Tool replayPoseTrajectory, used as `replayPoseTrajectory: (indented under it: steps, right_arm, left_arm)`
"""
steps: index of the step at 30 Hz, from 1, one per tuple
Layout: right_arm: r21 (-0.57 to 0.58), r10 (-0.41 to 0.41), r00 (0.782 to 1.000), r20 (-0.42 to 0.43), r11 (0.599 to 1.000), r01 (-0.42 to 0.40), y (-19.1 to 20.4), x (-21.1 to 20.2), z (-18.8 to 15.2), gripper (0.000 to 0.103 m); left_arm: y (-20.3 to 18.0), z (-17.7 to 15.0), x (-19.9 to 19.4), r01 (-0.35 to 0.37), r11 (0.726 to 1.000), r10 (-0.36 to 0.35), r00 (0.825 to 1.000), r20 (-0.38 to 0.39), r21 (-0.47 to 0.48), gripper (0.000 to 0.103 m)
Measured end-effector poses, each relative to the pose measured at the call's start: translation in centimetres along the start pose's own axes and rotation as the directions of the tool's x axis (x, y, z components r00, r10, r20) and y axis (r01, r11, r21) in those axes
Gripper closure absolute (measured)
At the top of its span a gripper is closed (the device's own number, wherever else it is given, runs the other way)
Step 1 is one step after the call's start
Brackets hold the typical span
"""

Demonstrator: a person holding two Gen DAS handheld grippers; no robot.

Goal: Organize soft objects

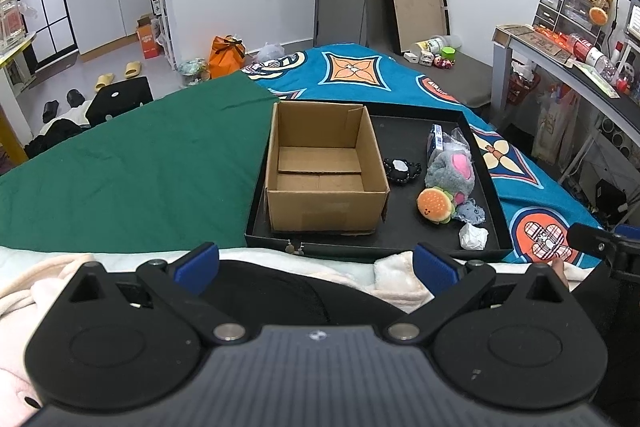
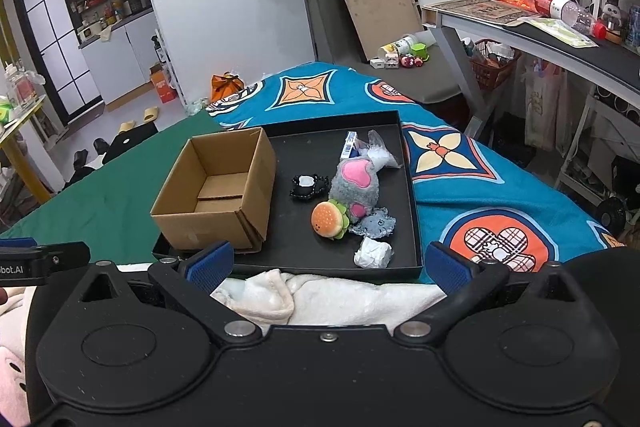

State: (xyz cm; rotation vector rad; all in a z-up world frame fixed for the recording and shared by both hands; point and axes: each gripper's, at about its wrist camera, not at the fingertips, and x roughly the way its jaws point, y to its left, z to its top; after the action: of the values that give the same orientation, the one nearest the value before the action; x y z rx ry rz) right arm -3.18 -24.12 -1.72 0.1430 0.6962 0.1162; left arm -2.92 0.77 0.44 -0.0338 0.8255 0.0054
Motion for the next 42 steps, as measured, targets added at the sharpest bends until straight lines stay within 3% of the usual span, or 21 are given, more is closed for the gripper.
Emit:
replayPoseTrajectory:
  steps: [19,25,42]
  right_arm:
    - [-0.008,-0.010,1.000,-0.011,1.000,0.010,-0.4,2.4,1.0,0.000]
    - [0.002,0.015,1.000,-0.013,1.000,-0.015,-0.8,4.0,1.8,0.000]
    - [0.069,0.084,0.994,-0.066,0.994,-0.080,-2.2,9.4,3.1,0.001]
  left_arm:
    - [0.2,2.0,1.9,-0.029,1.000,0.029,1.000,0.008,-0.007,0.001]
    - [0.8,3.0,3.6,-0.073,0.997,0.073,0.997,0.005,-0.023,0.001]
    - [2.2,5.0,8.9,-0.089,0.994,0.086,0.995,-0.049,-0.065,0.003]
